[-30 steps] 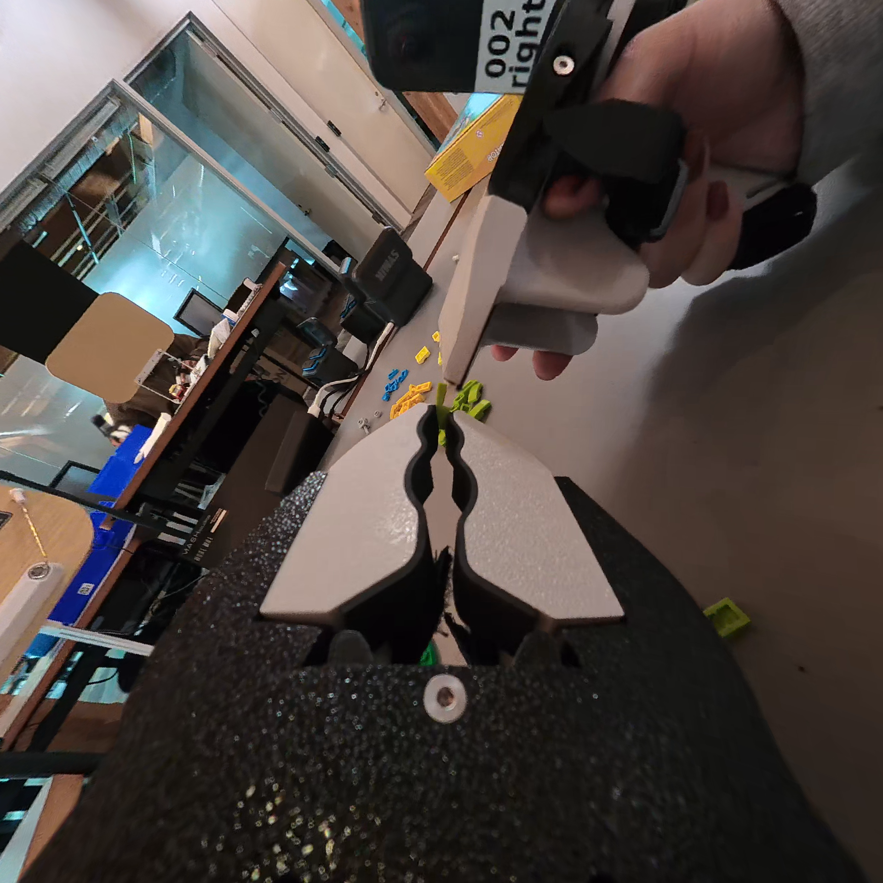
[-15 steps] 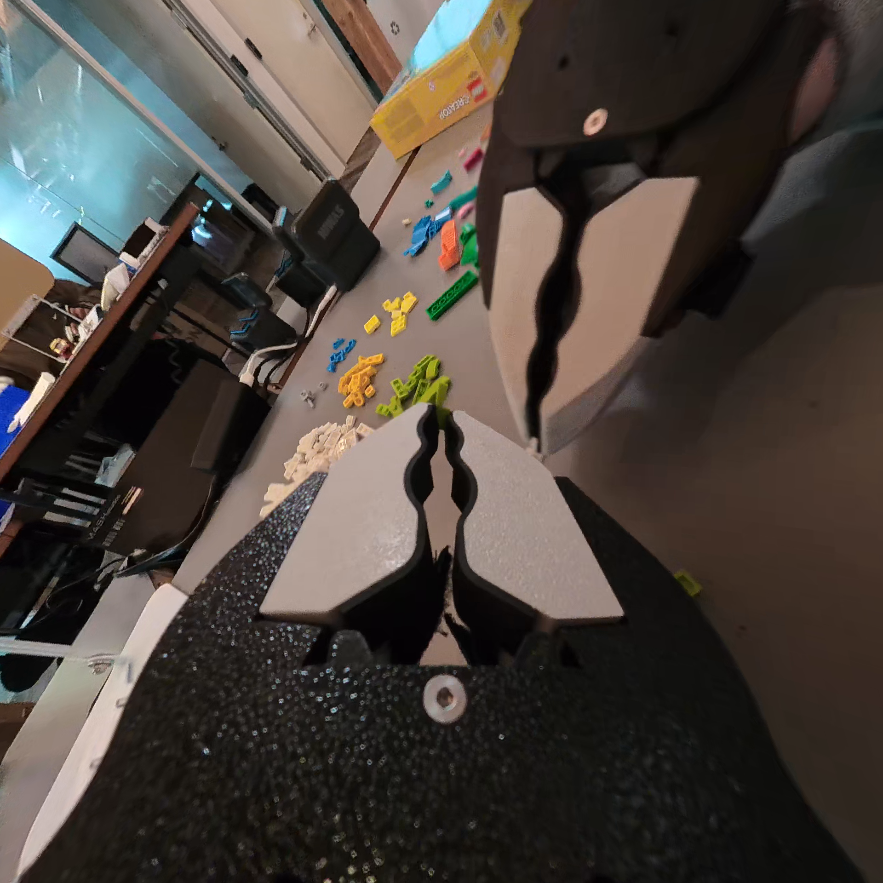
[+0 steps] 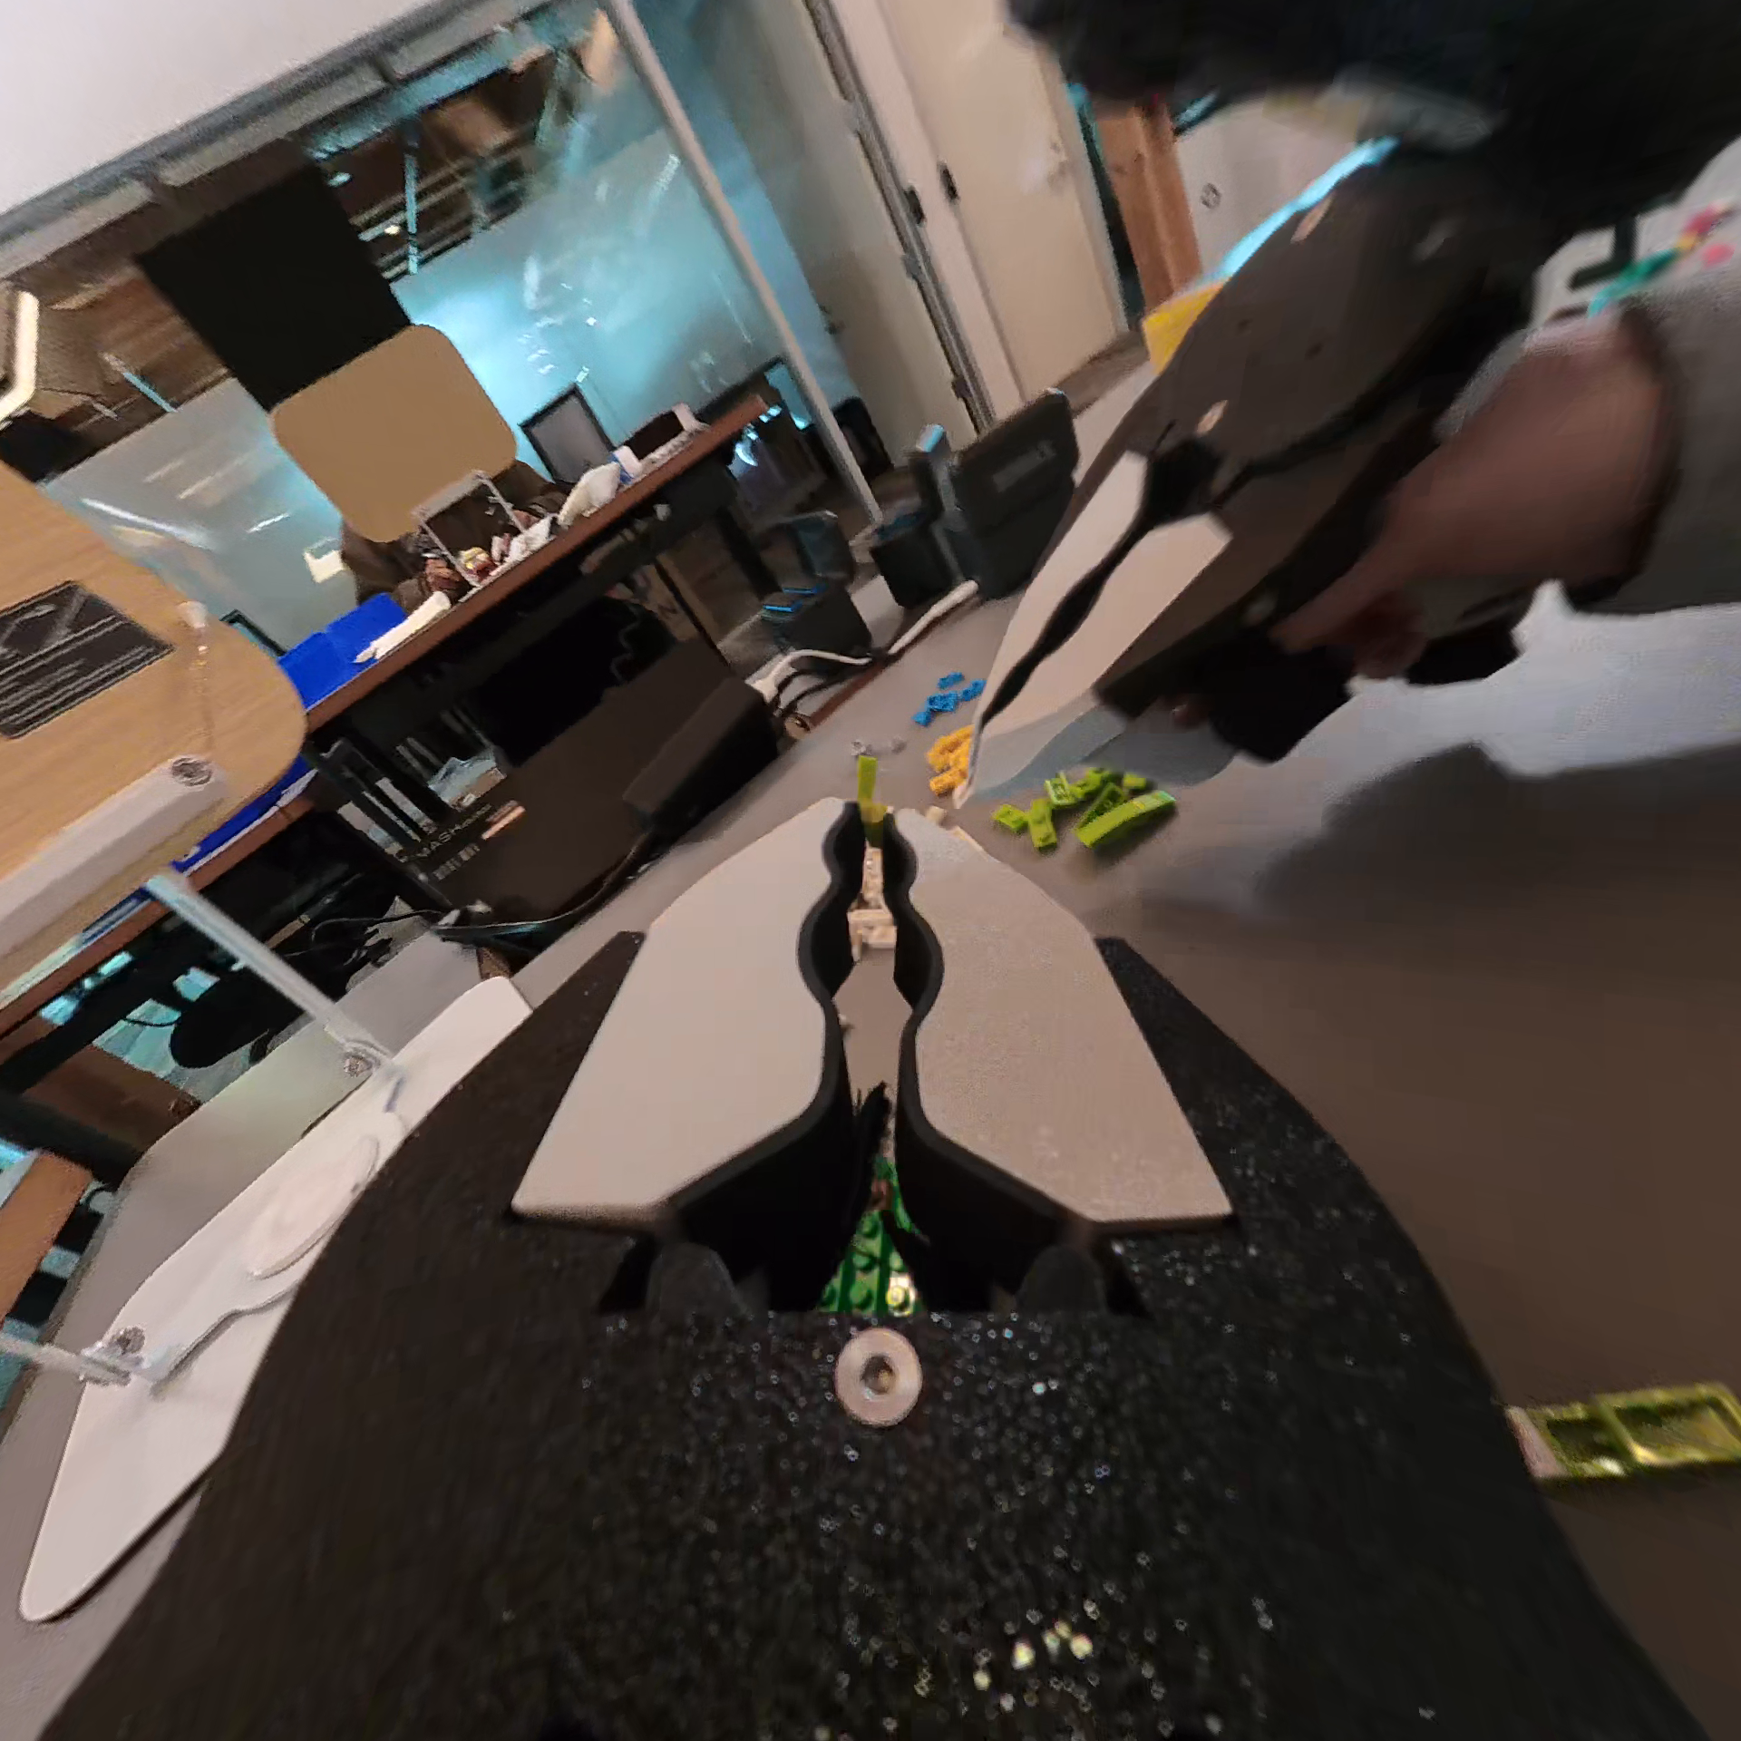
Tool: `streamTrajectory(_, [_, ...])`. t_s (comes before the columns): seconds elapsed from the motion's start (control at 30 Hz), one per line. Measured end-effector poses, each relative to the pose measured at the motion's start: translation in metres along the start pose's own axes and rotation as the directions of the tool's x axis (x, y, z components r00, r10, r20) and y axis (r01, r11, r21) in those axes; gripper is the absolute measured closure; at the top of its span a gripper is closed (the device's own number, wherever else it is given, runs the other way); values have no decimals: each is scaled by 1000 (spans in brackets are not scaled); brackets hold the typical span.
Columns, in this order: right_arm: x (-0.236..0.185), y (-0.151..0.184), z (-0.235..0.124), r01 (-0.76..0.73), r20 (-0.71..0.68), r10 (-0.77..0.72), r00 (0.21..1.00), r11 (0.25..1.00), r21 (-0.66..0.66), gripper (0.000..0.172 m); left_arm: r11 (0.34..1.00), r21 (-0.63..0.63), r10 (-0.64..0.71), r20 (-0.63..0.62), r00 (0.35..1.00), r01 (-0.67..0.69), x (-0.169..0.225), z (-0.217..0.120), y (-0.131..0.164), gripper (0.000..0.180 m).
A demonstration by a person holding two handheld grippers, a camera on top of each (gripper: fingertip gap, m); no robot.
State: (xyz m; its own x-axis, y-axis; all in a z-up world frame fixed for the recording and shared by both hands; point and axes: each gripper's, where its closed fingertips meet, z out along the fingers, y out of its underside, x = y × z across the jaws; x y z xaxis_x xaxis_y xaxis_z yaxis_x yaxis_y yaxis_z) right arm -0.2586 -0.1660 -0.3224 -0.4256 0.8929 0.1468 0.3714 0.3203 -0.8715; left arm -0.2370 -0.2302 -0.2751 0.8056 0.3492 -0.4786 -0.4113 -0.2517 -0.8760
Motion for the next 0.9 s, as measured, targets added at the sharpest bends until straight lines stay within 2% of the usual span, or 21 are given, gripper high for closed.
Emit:
streamTrajectory(0.13, [12,-8,41,36,15,-35,999,997,-71,170,999,29,-23,51,998,21,-12,-4,-4,177])
streamTrajectory(0.23, [11,-5,58,57,44,-52,998,991,-122,166,1000,23,-6,59,998,5,-13,-4,-3,177])
streamTrajectory(0.37, [11,-11,56,44,52,-40,998,996,-80,156,1000,13,0,51,999,-1,-10,-2,-2,177])
streamTrajectory(0.53, [17,-22,38,33,41,-35,999,999,32,156,1000,6,3,49,999,-4,-9,0,0,177])
streamTrajectory(0.57, [7,-27,33,24,108,-31,994,997,68,156,1000,2,11,50,999,-11,-10,0,0,177])
streamTrajectory(0.6, [-11,-34,24,-17,243,-11,970,993,113,157,1000,-5,23,51,998,-23,-10,0,1,177])
streamTrajectory(0.67, [-47,-54,-5,-184,541,66,839,969,167,160,998,-13,65,53,996,-64,-9,1,2,177])
streamTrajectory(0.7, [-55,-62,-17,-253,624,101,775,954,159,162,996,-17,93,60,994,-92,-9,1,2,177])
streamTrajectory(0.73, [-59,-66,-25,-283,666,109,738,946,159,162,993,-16,121,60,991,-121,-8,1,1,177])
streamTrajectory(0.9, [-66,-65,-33,-275,683,131,719,956,106,157,965,-29,263,65,963,-261,0,2,1,177])
